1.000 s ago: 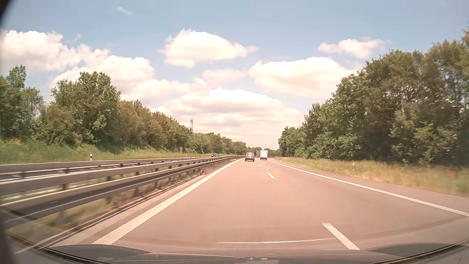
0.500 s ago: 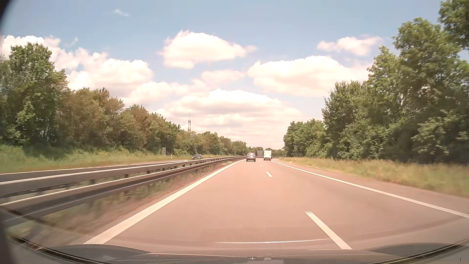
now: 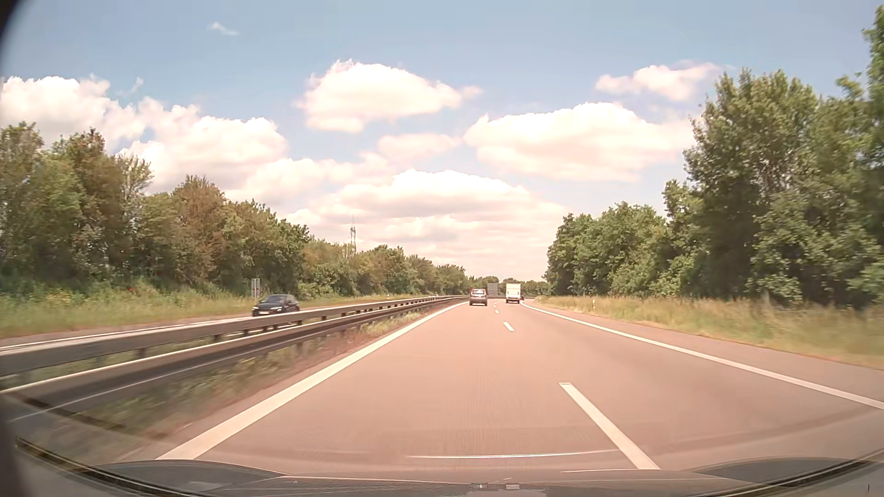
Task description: Follow the waypoints while adhering to traffic rules and regulations
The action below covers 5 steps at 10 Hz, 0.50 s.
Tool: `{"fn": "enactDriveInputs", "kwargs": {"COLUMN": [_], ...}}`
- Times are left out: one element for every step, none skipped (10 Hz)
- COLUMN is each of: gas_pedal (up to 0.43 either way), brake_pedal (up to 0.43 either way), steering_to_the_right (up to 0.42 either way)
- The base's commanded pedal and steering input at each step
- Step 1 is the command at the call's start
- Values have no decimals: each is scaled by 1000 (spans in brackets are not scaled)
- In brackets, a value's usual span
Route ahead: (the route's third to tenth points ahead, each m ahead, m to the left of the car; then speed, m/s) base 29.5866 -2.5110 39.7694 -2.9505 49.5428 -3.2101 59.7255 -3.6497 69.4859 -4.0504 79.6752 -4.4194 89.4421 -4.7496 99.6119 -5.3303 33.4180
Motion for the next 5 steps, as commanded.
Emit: {"fn": "enactDriveInputs", "kwargs": {"gas_pedal": [409, 421, 429, 429, 441], "brake_pedal": [12, 12, 12, 12, 12], "steering_to_the_right": [4, 4, 4, 4, 3]}}
